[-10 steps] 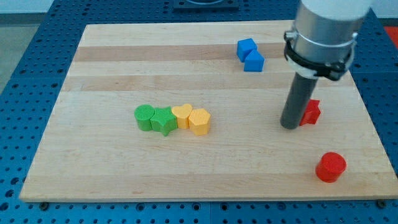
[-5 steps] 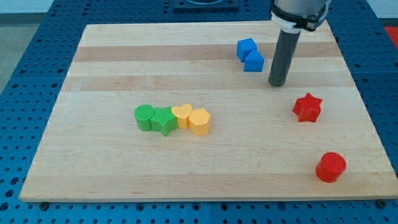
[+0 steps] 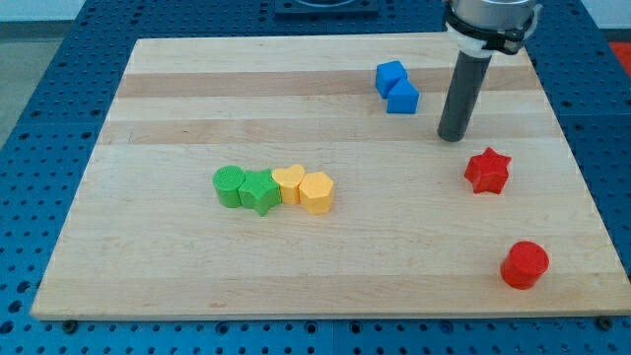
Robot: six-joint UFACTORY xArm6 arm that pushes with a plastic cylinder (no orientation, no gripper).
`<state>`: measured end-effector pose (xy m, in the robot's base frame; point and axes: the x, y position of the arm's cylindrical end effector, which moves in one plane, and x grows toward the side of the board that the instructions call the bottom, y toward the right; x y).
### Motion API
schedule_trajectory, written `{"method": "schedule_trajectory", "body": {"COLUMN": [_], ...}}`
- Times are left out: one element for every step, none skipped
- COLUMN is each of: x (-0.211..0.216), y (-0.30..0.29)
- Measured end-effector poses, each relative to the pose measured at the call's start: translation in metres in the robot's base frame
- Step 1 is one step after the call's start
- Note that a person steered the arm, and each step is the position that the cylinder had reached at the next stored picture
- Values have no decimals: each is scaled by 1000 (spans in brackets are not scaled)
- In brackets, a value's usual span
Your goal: Move the red star to the top right of the red circle
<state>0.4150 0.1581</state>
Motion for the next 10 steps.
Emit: {"method": "schedule_trajectory", "body": {"x": [59,133,133,133,103,65,66,95,98,112], "y": [10,37,37,37,29,53,74,110,110,109]}}
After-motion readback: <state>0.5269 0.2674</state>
